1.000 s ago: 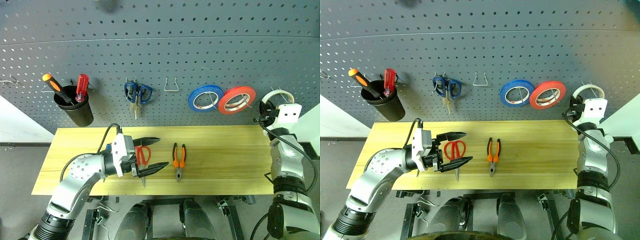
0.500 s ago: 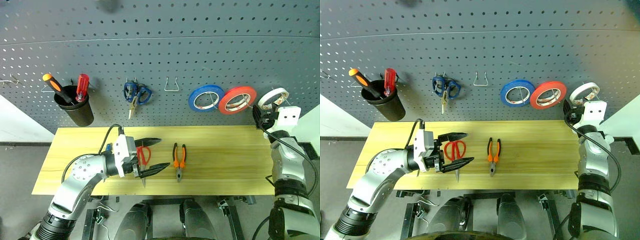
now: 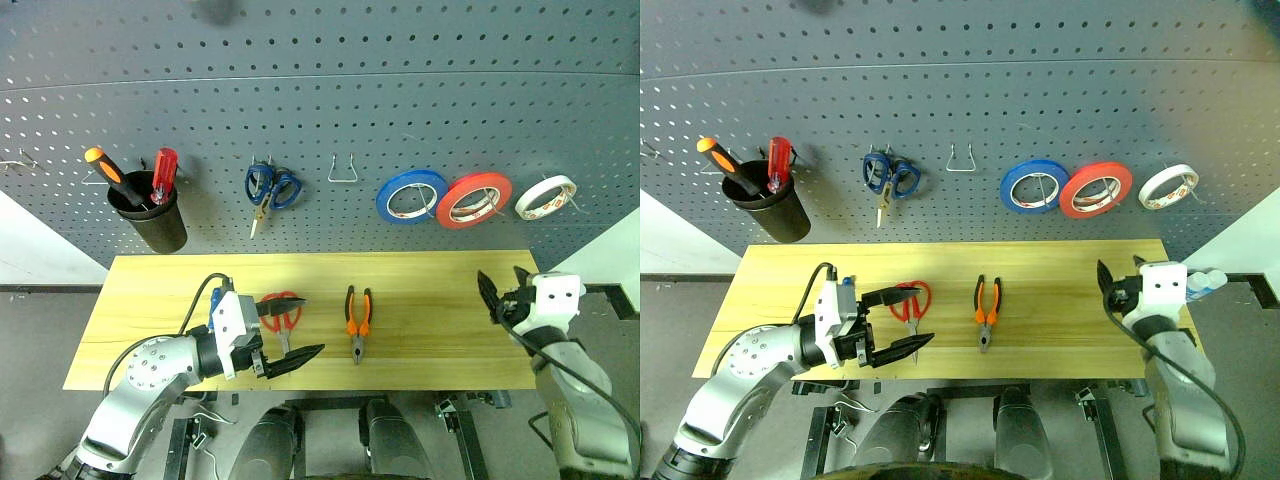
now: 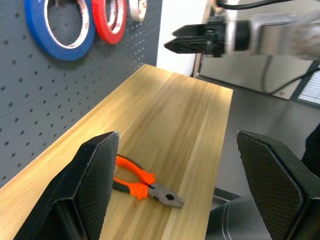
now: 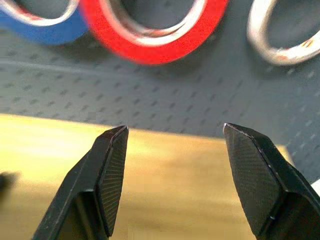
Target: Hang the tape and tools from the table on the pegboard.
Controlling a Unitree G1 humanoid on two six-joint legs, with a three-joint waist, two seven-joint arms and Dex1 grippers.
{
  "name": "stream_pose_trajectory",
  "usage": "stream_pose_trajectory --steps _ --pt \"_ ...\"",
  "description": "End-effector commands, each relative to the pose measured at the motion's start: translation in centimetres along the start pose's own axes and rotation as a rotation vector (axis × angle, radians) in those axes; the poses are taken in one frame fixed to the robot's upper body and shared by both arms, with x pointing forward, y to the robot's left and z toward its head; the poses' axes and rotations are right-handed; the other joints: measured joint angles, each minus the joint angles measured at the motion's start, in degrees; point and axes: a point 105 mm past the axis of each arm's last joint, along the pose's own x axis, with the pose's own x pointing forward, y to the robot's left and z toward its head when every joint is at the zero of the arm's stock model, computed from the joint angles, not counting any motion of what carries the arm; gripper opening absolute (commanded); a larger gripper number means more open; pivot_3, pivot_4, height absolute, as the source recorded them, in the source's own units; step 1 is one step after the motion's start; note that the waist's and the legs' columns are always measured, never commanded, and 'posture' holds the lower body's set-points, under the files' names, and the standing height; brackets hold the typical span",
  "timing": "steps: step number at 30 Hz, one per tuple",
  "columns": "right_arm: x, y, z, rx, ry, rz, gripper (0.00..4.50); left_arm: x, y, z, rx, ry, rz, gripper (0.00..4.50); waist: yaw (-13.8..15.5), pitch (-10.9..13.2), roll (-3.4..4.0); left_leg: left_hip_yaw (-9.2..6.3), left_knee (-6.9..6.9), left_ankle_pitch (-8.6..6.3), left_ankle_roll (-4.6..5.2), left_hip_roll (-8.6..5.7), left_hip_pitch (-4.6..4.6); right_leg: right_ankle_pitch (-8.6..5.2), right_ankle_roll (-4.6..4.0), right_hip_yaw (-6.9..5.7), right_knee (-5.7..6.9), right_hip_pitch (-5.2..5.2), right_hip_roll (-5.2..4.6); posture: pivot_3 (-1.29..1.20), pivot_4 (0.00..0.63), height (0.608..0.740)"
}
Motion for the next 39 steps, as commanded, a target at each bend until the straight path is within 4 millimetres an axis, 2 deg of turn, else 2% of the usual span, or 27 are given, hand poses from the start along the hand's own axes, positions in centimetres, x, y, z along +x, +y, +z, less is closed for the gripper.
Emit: stream_pose_trajectory --steps 1,7,13,21,28,31,36,39 --pt "-1.0 3.2 1.0 0.051 0.009 0.072 3.16 -0.4 0.0 -0.2 0.012 -0.001 0.027 3.92 0.02 0.01 -0.01 -0.01 -0.01 0.0 0.0 0.0 0.0 0.0 0.0 0.0 0.0 0.0 0.0 0.02 0.208 0.723" --pt "-1.7 8.8 1.0 0.125 0.077 0.236 3.16 -1.3 0.2 -1.3 -0.02 0.026 0.083 3.92 -0.02 0.12 -0.07 -0.01 -0.05 -0.01 0.01 0.02 -0.02 -0.01 -0.01 -0.01 -0.05 -0.03 -0.02 0.01 0.22 0.723" --pt "-1.6 12.9 1.3 0.179 0.101 0.325 3.16 -2.5 -0.1 -2.2 -0.05 0.061 0.151 3.92 -0.04 0.69 -0.26 -0.05 -0.08 -0.02 0.02 0.02 -0.05 -0.02 -0.01 -0.03 -0.11 -0.04 -0.04 0.02 0.235 0.723" --pt "-1.1 14.7 1.2 0.191 0.13 0.341 3.16 -3.7 -0.7 -2.6 -0.071 0.09 0.211 3.92 0.06 1.72 -0.42 -0.1 -0.16 -0.06 0.07 0.03 -0.19 -0.02 -0.01 -0.09 -0.32 -0.11 -0.07 0.03 0.261 0.723" --pt "0.7 17.4 1.1 0.177 0.168 0.333 3.16 -4.0 -1.4 -2.5 -0.087 0.092 0.246 3.92 -0.12 2.68 -0.48 -0.1 -0.22 -0.07 0.08 0.04 -0.25 -0.02 -0.01 -0.09 -0.37 -0.2 -0.07 0.03 0.282 0.723" --pt "1.2 19.2 1.0 0.168 0.191 0.352 3.16 -4.1 -1.7 -2.5 -0.093 0.093 0.255 3.92 -0.15 2.83 -0.52 -0.1 -0.21 -0.06 0.07 0.04 -0.53 -0.01 0.0 -0.1 -0.39 -0.44 -0.07 0.03 0.288 0.723" --pt "1.1 21.2 0.7 0.162 0.237 0.373 3.16 -4.0 -2.0 -2.5 -0.103 0.092 0.274 3.92 -0.23 2.99 -0.48 -0.11 -0.17 -0.05 0.06 0.03 -1.06 0.01 -0.01 -0.12 -0.35 -1.02 -0.07 0.03 0.301 0.723" --pt "0.7 21.5 0.0 0.166 0.29 0.372 3.16 -3.9 -2.3 -2.5 -0.109 0.091 0.278 3.92 -0.23 3.38 -0.48 -0.09 -0.17 -0.06 0.06 0.04 -1.1 0.01 -0.01 -0.11 -0.35 -1.06 -0.08 0.03 0.307 0.723"
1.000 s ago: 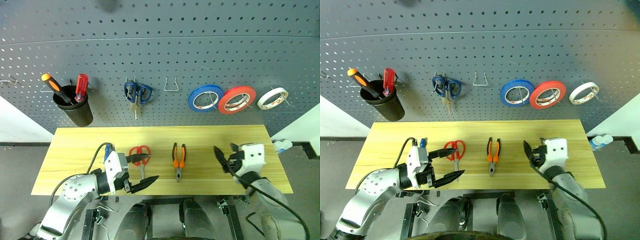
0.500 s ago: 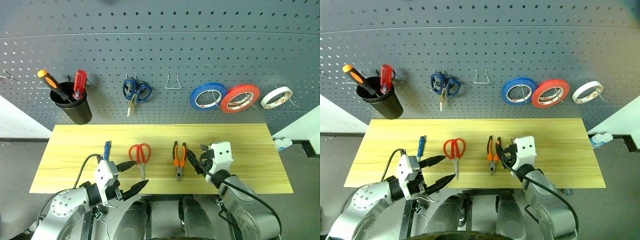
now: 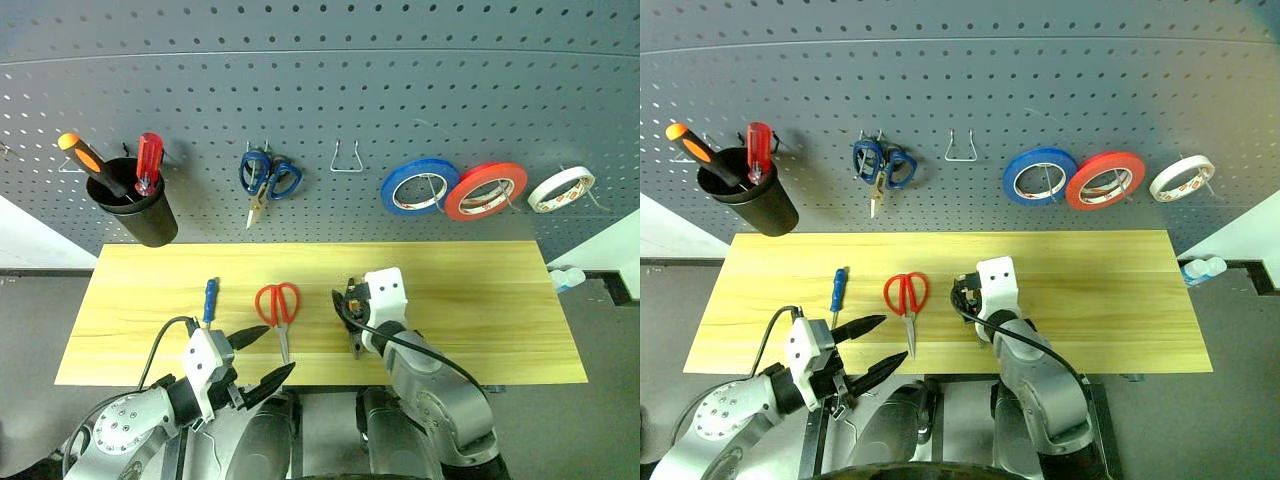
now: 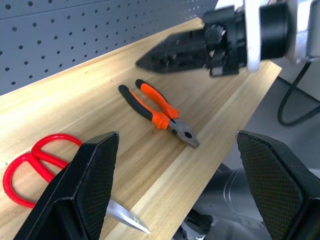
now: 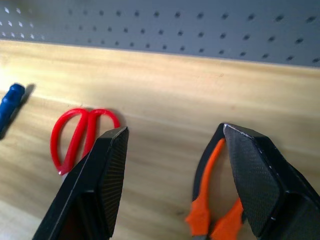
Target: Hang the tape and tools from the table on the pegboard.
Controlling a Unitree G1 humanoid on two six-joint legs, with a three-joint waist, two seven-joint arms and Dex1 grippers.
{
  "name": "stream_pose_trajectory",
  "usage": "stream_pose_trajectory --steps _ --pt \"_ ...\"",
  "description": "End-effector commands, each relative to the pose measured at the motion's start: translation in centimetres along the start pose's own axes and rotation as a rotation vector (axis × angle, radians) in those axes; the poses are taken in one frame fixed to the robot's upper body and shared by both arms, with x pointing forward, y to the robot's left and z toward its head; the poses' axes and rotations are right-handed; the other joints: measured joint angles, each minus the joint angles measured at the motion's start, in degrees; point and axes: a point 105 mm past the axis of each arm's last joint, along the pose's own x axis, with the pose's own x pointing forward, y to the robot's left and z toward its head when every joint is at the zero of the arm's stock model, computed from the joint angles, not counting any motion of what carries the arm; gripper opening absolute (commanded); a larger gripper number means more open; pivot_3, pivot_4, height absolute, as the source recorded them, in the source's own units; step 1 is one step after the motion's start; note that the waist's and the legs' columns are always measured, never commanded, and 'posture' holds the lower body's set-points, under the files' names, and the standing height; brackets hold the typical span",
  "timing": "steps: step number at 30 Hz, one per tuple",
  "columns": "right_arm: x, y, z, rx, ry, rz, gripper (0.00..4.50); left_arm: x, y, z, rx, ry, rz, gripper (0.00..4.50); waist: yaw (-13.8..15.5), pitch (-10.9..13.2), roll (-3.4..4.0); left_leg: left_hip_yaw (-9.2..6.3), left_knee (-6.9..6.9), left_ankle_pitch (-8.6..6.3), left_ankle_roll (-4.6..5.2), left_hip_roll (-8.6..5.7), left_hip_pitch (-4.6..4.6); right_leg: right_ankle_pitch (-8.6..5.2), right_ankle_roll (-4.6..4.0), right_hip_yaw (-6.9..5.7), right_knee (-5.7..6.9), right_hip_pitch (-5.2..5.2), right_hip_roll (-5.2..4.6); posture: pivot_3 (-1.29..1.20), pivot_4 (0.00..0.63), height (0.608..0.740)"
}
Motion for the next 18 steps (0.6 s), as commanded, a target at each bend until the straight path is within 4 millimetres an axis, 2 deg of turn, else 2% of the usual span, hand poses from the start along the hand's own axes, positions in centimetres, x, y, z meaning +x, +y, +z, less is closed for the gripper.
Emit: stream_pose_trajectory --steps 1,6,18 --pt "-0.3 0.5 -0.2 0.013 0.026 0.0 3.16 0.0 -0.6 0.7 0.019 -0.021 0.0 3.92 0.0 0.21 0.01 0.0 0.0 0.0 0.0 0.0 0.0 0.0 0.0 0.0 0.0 0.0 0.0 0.03 0.307 0.723" --pt "-0.3 0.5 -1.5 0.009 0.119 -0.01 3.16 0.0 -0.8 0.6 0.013 -0.022 0.002 3.92 -0.14 0.48 0.02 0.0 -0.01 0.0 0.0 0.0 -0.01 0.0 -0.01 0.0 0.01 -0.02 0.0 0.03 0.308 0.723" --pt "1.2 0.9 -0.9 0.041 0.166 -0.003 3.16 0.0 -1.3 0.6 0.007 -0.025 0.005 3.92 -0.13 0.58 0.04 0.01 -0.01 0.0 0.0 0.0 -0.04 0.0 -0.01 0.0 0.02 -0.06 0.0 0.04 0.305 0.723"
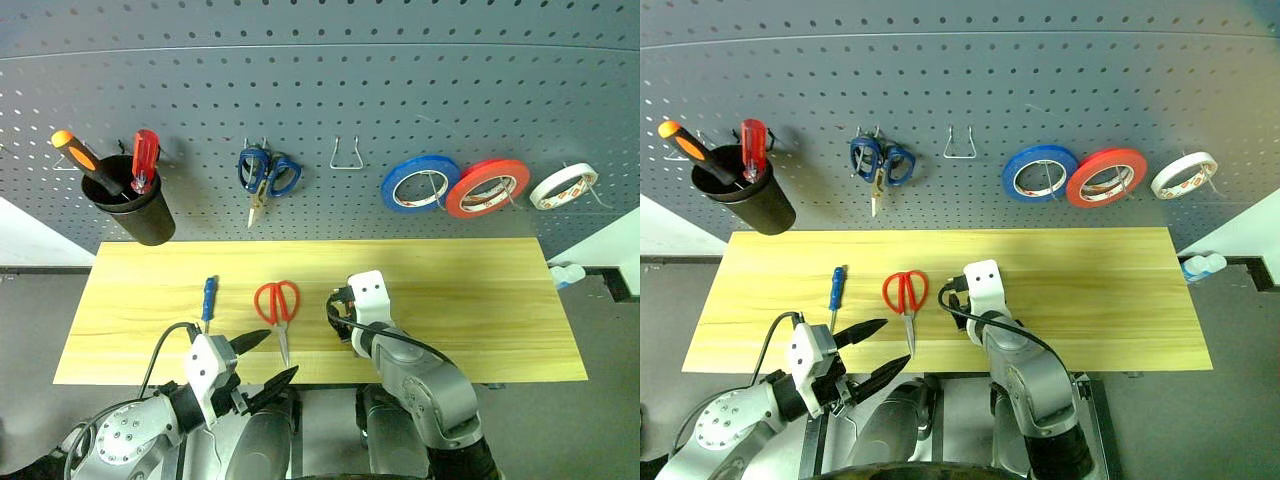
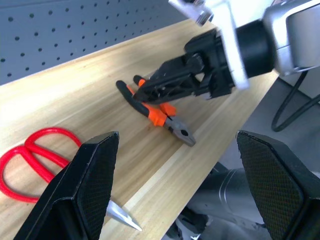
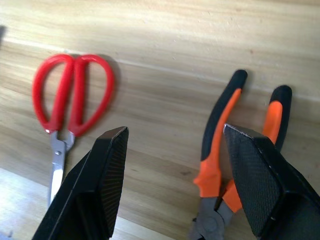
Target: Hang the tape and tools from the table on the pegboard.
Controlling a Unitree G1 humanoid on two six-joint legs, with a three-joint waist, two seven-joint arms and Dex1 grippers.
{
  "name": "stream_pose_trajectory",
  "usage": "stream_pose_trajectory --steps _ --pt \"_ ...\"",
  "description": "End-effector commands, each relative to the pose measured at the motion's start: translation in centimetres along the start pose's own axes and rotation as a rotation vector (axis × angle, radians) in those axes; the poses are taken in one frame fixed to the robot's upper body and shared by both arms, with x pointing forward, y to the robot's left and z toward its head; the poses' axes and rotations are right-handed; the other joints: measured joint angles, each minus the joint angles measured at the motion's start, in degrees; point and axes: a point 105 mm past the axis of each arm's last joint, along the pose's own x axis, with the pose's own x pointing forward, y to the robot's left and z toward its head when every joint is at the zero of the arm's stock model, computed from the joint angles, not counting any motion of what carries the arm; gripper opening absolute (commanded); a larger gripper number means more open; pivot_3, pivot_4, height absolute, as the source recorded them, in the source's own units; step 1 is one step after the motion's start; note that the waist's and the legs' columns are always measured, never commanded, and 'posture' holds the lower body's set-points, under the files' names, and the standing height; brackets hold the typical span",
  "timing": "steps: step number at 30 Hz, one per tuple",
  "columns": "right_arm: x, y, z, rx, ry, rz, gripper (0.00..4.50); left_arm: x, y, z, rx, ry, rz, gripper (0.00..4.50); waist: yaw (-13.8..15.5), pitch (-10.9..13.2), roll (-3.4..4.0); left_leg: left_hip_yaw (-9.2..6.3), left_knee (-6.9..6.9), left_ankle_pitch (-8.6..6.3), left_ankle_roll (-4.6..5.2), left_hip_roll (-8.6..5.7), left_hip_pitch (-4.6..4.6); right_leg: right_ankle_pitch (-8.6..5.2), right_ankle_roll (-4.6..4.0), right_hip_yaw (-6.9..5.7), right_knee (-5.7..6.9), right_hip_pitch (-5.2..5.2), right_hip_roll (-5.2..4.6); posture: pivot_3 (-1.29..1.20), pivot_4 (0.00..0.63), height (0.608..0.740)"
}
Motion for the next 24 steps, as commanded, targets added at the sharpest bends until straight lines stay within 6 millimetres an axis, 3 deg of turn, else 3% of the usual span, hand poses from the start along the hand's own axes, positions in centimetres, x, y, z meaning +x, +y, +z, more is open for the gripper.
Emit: stream_pose_trajectory --steps 1,3,5,6,13,24 --pt "-0.1 1.3 0.9 0.05 -0.026 0.054 3.34 0.0 -0.6 0.7 0.019 -0.025 -0.007 3.92 -0.04 0.01 0.01 0.0 0.0 0.0 0.0 0.0 0.0 0.0 0.0 0.0 0.0 0.0 0.0 0.04 0.305 0.723" --pt "-0.1 1.7 1.1 0.055 -0.029 0.072 3.69 0.0 -0.6 0.7 0.019 -0.025 -0.005 3.92 -0.07 0.02 0.02 0.0 0.0 0.0 0.0 0.0 0.0 0.0 0.0 0.0 0.01 -0.01 0.01 0.04 0.305 0.723" --pt "-0.2 2.0 1.2 0.052 -0.031 0.079 4.41 0.0 -0.6 0.7 0.019 -0.024 -0.004 3.92 -0.07 0.02 0.02 0.0 -0.01 0.0 0.0 0.0 0.0 0.0 0.0 0.0 0.01 -0.01 0.01 0.04 0.304 0.723" --pt "-0.2 2.0 1.2 0.049 -0.03 0.083 4.49 0.1 -0.6 0.7 0.019 -0.024 -0.004 3.92 -0.06 0.02 0.02 0.0 -0.01 0.0 0.0 0.0 0.0 0.0 0.0 0.0 0.01 -0.01 0.01 0.04 0.304 0.723" --pt "0.0 2.1 1.2 0.039 -0.015 0.072 4.49 0.3 -0.8 0.8 0.017 -0.025 -0.008 3.92 -0.09 0.26 0.01 0.0 0.0 0.0 0.0 0.0 0.0 0.0 0.0 0.0 0.01 -0.02 0.01 0.03 0.314 0.723" --pt "2.4 2.4 0.9 -0.025 0.013 0.014 4.49 0.2 -0.9 0.8 0.013 -0.019 -0.006 3.92 -0.12 0.61 0.07 0.01 -0.02 0.0 0.0 0.0 -0.01 0.0 0.0 0.0 0.0 -0.04 0.0 0.03 0.331 0.723"
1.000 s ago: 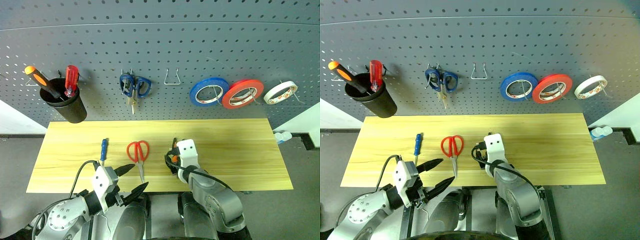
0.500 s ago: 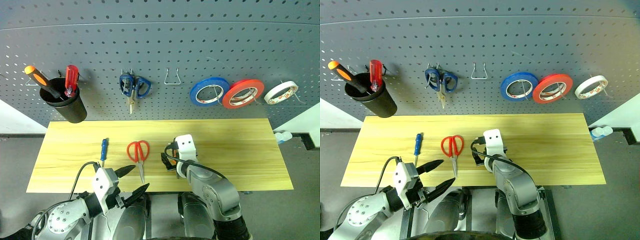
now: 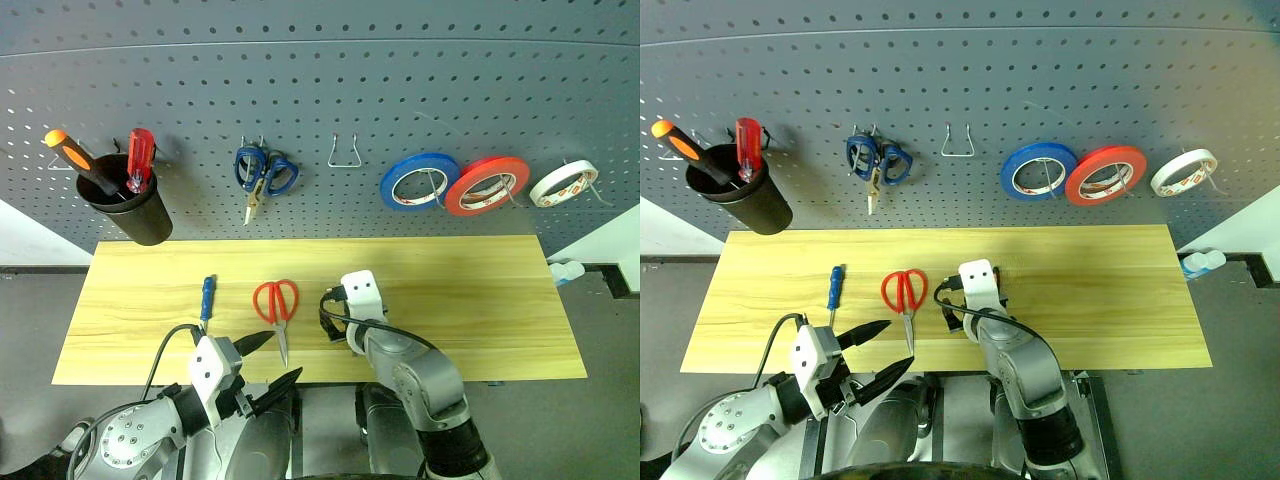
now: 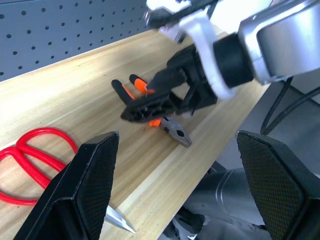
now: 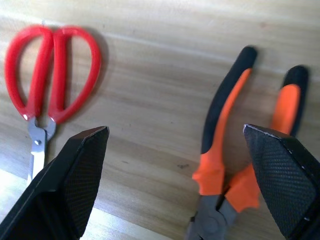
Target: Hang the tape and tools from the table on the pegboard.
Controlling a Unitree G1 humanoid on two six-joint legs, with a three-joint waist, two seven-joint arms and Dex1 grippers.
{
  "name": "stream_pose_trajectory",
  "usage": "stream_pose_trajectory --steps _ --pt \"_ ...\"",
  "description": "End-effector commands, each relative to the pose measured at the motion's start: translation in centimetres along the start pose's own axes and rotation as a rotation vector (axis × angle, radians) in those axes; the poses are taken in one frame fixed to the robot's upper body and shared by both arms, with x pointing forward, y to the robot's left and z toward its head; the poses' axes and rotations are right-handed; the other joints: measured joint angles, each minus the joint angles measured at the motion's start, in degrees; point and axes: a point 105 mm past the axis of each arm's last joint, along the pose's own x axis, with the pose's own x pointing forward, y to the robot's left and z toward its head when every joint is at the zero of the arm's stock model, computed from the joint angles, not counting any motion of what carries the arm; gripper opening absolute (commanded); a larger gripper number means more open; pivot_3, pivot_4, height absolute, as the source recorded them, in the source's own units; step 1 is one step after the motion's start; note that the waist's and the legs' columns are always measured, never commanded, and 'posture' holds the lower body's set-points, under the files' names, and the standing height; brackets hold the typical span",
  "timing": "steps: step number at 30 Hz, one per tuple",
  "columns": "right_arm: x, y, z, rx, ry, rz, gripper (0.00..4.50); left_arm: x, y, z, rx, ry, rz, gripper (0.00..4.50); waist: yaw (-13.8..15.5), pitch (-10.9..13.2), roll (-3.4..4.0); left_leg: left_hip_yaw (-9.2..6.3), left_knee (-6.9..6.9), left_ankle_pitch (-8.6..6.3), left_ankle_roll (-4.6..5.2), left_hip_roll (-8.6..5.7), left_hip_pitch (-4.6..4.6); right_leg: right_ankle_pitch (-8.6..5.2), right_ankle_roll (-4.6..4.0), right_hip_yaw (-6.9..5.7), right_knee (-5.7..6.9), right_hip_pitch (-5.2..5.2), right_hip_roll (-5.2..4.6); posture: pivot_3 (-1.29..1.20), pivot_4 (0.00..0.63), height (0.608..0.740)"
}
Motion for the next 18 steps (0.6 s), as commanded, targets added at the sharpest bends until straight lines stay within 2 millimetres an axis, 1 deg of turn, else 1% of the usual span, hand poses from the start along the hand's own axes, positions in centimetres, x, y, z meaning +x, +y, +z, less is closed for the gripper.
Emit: stream_pose_trajectory --steps 1,5,11,14,18 --pt "0.4 1.6 2.0 0.018 -0.067 0.018 4.49 -0.1 -0.6 0.9 0.014 -0.022 -0.01 3.92 0.01 0.05 0.01 0.0 0.0 0.0 0.0 0.0 0.0 0.0 0.0 0.0 0.0 0.0 0.0 0.03 0.333 0.723" --pt "0.7 1.4 2.5 0.003 -0.085 0.002 4.49 -0.2 -0.8 0.8 0.009 -0.018 -0.008 3.92 -0.02 0.18 0.08 0.0 0.0 0.0 0.0 0.0 -0.03 0.0 0.0 0.0 0.0 -0.03 0.0 0.03 0.336 0.723" --pt "0.5 1.0 2.3 -0.013 -0.08 -0.012 4.49 -0.3 -0.8 0.6 0.004 -0.016 -0.005 3.92 -0.04 0.23 0.11 0.0 0.0 0.0 0.0 0.0 -0.1 0.0 0.0 0.0 -0.01 -0.08 0.0 0.02 0.331 0.723" --pt "0.1 0.3 2.2 -0.016 -0.065 -0.062 4.49 -0.2 -0.7 0.6 0.005 -0.016 -0.006 3.92 -0.03 0.24 0.12 0.0 0.0 0.0 0.0 0.0 -0.1 0.0 0.0 0.0 0.0 -0.09 0.0 0.02 0.33 0.723" --pt "-0.5 -0.6 2.9 0.021 -0.065 -0.137 4.49 -0.1 -0.7 0.6 0.007 -0.017 -0.009 3.92 -0.04 0.25 0.14 -0.01 0.01 0.0 0.0 0.0 -0.16 0.0 0.0 0.0 0.0 -0.13 0.0 0.02 0.329 0.723"
